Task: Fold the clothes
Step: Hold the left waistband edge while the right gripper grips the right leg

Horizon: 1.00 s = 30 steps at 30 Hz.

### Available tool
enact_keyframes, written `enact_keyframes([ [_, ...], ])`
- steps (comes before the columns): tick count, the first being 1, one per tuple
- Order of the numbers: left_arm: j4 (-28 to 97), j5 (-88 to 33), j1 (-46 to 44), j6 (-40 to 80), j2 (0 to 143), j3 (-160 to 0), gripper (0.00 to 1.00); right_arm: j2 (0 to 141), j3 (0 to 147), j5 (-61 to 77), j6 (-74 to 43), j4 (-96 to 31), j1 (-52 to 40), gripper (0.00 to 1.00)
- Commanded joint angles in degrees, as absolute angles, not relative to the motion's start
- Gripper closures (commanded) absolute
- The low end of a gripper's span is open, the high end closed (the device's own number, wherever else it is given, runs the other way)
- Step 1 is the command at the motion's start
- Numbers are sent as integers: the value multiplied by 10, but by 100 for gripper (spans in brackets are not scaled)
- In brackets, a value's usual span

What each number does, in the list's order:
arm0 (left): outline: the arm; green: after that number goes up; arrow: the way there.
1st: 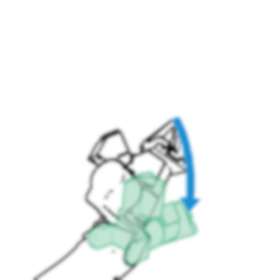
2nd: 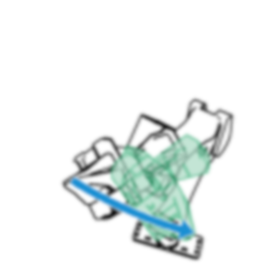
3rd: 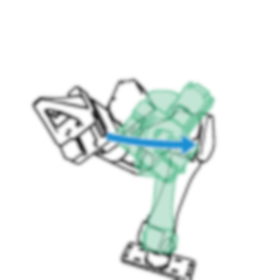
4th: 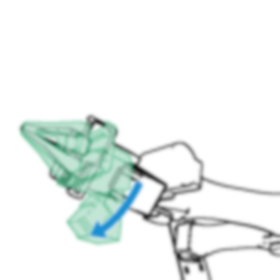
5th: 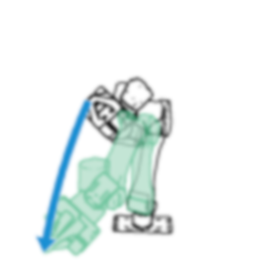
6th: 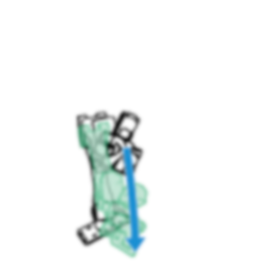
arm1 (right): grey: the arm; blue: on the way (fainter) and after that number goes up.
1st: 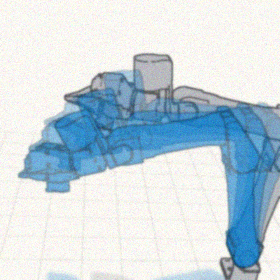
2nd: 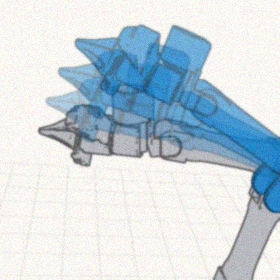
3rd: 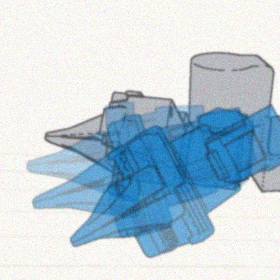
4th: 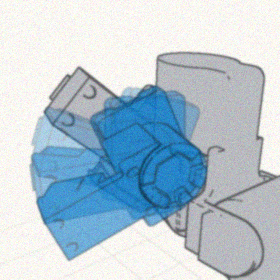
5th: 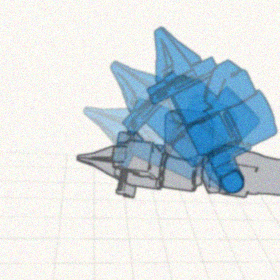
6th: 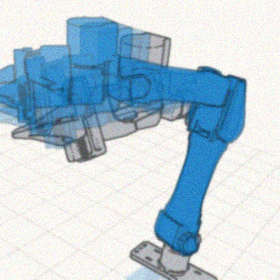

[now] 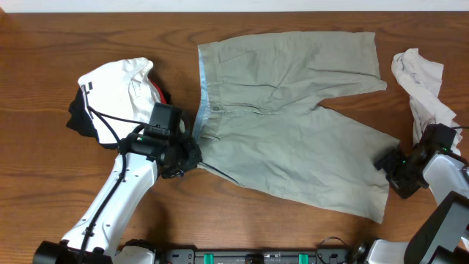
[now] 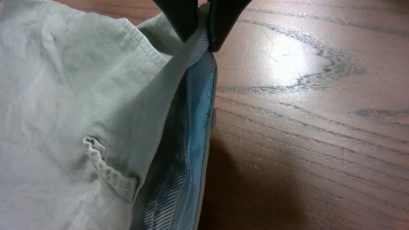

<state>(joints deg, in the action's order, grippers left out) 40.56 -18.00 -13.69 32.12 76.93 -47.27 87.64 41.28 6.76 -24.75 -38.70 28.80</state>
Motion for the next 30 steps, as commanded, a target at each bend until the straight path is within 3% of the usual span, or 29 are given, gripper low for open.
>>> enact_keyframes([
  [1,406,-173,-134,313,768,-468,94,894,426,149,-218,-436,290,34],
  [7,406,-173,-134,313,768,-468,94,863,484,153,-181,-583,290,33],
  [12,406,-173,-134,313,768,-468,94,825,482,148,-191,-630,290,32],
  [30,397,-173,-134,313,768,-468,94,813,326,88,-282,-545,290,29],
])
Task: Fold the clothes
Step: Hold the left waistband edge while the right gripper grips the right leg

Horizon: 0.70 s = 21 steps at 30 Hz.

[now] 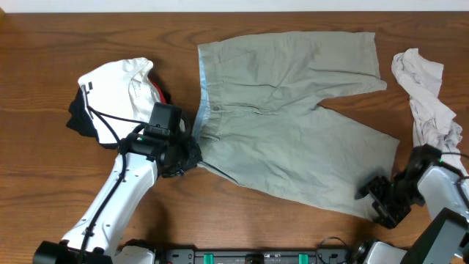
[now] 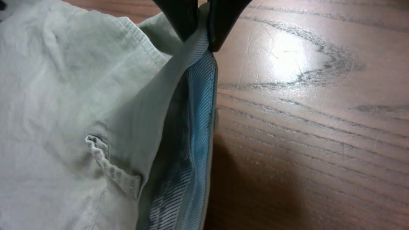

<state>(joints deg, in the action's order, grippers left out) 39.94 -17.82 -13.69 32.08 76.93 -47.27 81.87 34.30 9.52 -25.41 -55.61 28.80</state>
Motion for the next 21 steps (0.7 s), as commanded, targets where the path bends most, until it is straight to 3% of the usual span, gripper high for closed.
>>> enact_keyframes([
  [1,397,-173,-134,313,768,-468,94,813,318,88,-290,-532,290,29],
  [6,398,-173,-134,313,768,-468,94,813,281,72,-322,-476,290,35],
  [8,398,-173,-134,313,768,-468,94,813,275,66,-322,-463,290,48],
  [10,398,-173,-134,313,768,-468,94,812,278,65,-321,-463,290,70],
  [12,398,-173,-134,313,768,-468,94,812,281,65,-321,-465,290,85],
  [15,398,-173,-134,313,768,-468,93,812,288,65,-316,-474,290,95],
  [21,398,-173,-134,307,767,-468,94,808,322,65,-293,-507,290,99],
])
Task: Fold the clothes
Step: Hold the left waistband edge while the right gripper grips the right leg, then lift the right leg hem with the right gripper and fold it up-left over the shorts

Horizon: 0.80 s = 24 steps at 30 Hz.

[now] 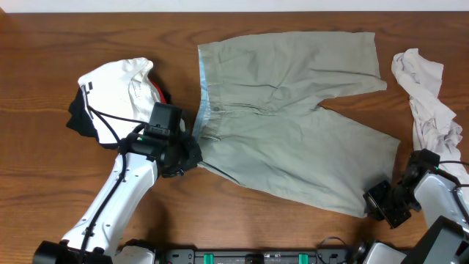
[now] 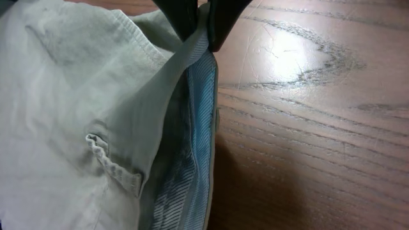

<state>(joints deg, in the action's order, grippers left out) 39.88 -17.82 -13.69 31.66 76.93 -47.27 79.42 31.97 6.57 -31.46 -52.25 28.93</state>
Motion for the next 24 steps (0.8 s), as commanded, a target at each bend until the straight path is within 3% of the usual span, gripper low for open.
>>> enact_keyframes([
  [1,398,-173,-134,302,767,-468,94,803,334,65,-285,-518,290,99],
  [11,455,-199,-134,267,699,-503,94,707,472,77,-211,-657,290,99],
  [24,593,-201,-134,273,471,-535,94,593,641,97,-209,-820,290,99],
])
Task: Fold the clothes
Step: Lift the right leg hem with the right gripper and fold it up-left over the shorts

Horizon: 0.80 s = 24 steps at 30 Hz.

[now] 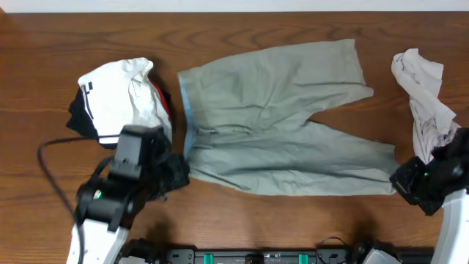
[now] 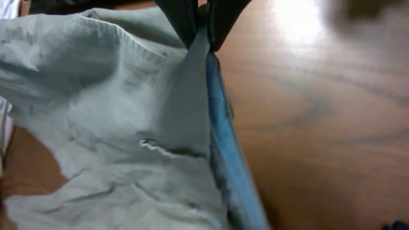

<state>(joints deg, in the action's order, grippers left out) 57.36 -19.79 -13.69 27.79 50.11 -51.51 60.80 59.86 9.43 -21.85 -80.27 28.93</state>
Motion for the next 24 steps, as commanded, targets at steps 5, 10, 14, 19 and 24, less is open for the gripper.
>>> enact_keyframes([
  [5,613,-201,-134,275,443,-537,94,598,719,97,-207,-834,289,99],
  [10,583,-200,-134,275,475,-537,94,641,741,140,-212,-762,288,99],
  [14,547,-198,-134,275,530,-537,94,714,741,195,-215,-685,273,99],
  [19,478,-189,-134,276,604,-537,94,811,741,251,-216,-559,228,99],
  [24,451,-117,-134,277,655,-537,94,884,741,305,-224,-435,192,99],
])
